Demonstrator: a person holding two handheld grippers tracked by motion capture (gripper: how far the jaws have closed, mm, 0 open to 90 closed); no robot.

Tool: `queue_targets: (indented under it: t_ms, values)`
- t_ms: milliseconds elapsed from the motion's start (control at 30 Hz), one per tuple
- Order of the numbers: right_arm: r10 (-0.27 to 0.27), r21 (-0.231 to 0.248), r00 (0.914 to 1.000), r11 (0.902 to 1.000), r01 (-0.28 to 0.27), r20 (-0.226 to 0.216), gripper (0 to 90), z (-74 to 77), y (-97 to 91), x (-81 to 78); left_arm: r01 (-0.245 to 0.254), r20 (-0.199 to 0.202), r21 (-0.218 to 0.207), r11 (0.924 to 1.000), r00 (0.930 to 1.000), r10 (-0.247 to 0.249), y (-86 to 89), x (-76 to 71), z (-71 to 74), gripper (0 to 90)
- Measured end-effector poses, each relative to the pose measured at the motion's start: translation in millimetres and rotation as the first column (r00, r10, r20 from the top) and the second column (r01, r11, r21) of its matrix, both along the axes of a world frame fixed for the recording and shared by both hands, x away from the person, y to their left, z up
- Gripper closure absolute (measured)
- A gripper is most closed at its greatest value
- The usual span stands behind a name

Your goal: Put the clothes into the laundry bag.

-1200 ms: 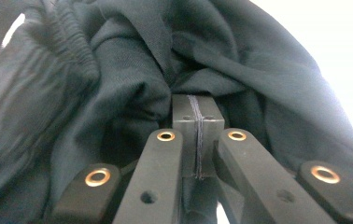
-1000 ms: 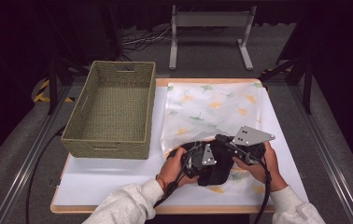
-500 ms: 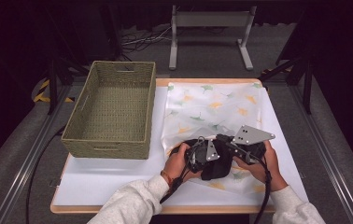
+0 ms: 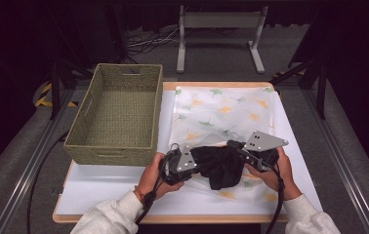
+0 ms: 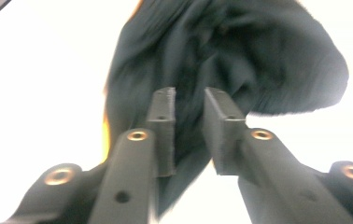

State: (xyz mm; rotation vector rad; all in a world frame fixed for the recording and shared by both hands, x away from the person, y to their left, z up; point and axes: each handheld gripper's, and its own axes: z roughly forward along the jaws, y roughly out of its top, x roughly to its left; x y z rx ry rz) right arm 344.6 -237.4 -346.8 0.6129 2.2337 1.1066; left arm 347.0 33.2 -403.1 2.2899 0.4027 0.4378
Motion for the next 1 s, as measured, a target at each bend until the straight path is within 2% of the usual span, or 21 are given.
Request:
queue_targets:
  t_ms: [100, 200, 367, 467, 533, 600, 700, 933, 1000]
  values:
    - [0.001, 0.001, 1.0000, 1.0000, -0.001, -0.002, 88.4, -0.1, 0.7, 0.5, -0.014, -0.035, 0.028, 0.9995, 0.9993, 0.015, 6.4, 3.7, -7.9, 68.8]
    - [0.003, -0.002, 1.0000, 1.0000, -0.003, -0.002, 88.3, -0.4, 1.8, 0.7, -0.019, -0.055, 0.043, 0.9989, 0.9983, 0.021, 2.0, 9.7, -13.9, 68.0]
    - [0.008, -0.005, 1.0000, 1.0000, -0.008, -0.003, 88.4, -1.2, 3.3, 0.3, -0.035, -0.081, 0.067, 0.9971, 0.9959, 0.040, -10.5, 23.5, -19.8, 77.9]
    - [0.012, -0.003, 0.9999, 0.9999, -0.012, -0.001, 88.4, -0.6, 3.9, -0.5, -0.047, -0.073, 0.110, 0.9928, 0.9958, 0.055, -22.4, 28.6, -22.5, 83.5]
    - [0.014, -0.002, 0.9999, 0.9999, -0.014, 0.002, 88.4, 0.3, 4.1, -1.1, -0.042, -0.076, 0.123, 0.9916, 0.9958, 0.051, -32.0, 30.7, -25.4, 87.2]
    - [0.015, 0.000, 0.9999, 0.9999, -0.015, 0.002, 88.4, 1.1, 4.3, -1.0, -0.040, -0.056, 0.140, 0.9894, 0.9973, 0.048, -41.0, 30.3, -27.1, 88.0]
    - [0.016, -0.001, 0.9999, 0.9999, -0.016, 0.002, 88.4, 0.7, 4.7, -0.5, -0.033, -0.056, 0.151, 0.9880, 0.9976, 0.042, -51.5, 33.2, -26.9, 88.2]
    - [0.010, -0.001, 0.9999, 0.9999, -0.010, -0.001, 88.4, 0.2, 4.8, -0.1, -0.065, -0.040, 0.159, 0.9852, 0.9966, 0.072, -70.2, 38.7, -27.4, 88.3]
    - [0.010, -0.003, 0.9999, 0.9999, -0.010, -0.002, 88.4, -0.2, 4.8, -0.2, -0.060, -0.038, 0.159, 0.9855, 0.9971, 0.067, -72.8, 40.4, -27.6, 88.3]
